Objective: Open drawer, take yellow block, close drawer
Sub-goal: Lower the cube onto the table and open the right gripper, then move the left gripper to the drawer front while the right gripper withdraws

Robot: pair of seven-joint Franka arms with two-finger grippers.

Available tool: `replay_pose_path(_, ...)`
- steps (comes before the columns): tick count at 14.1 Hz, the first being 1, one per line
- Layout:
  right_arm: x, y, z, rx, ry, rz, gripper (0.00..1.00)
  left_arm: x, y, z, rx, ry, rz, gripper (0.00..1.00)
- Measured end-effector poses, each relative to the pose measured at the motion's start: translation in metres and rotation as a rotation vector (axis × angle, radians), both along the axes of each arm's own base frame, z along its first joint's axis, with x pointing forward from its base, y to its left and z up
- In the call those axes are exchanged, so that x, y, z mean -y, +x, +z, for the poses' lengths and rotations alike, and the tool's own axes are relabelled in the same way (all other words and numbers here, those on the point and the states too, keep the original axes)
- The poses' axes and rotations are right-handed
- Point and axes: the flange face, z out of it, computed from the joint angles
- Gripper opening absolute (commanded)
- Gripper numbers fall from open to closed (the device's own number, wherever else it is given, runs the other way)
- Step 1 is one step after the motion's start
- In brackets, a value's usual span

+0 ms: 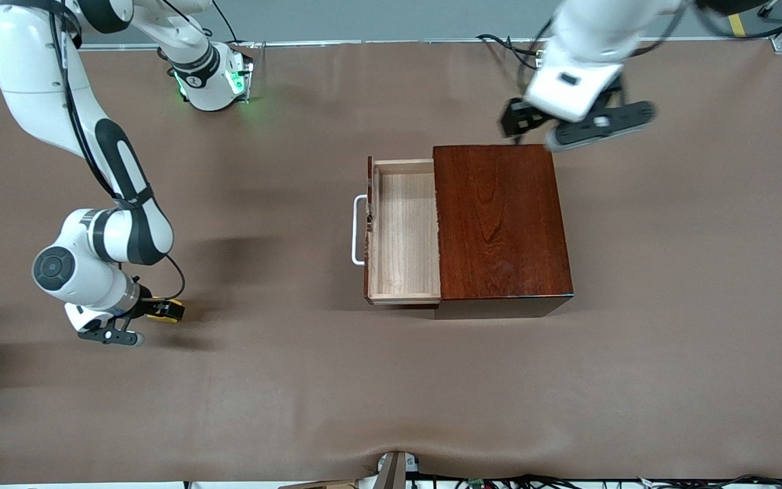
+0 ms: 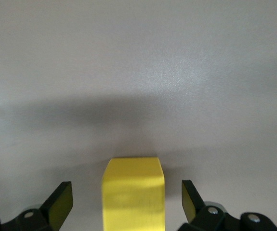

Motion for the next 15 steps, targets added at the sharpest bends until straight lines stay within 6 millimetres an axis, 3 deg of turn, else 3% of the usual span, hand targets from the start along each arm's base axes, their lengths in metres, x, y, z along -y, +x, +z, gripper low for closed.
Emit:
replay_pose_path(2,-0.001,0.0,0.043,-0.017,0.009,0.004,1.0,0.051,-0.011,-0.019,0.019,-0.032,0.075,1.0)
replay_pose_path(5,-0.005,-0.015,0.125,-0.05,0.028,0.012,1.0,0.116,-0.026,-0.051,0.041,-0.049,0.171,1.0)
replay_pose_path(9,-0.007,-0.047,0.227,-0.054,0.047,0.043,1.0,0.204,-0.039,-0.122,0.112,-0.052,0.296,1.0)
replay_pose_path(13,-0.003,-0.073,0.323,-0.083,0.059,0.064,1.0,0.266,-0.055,-0.197,0.209,-0.051,0.373,1.0)
replay_pose_path(15,-0.003,-0.081,0.356,-0.105,0.061,0.075,1.0,0.292,-0.066,-0.222,0.253,-0.079,0.405,1.0)
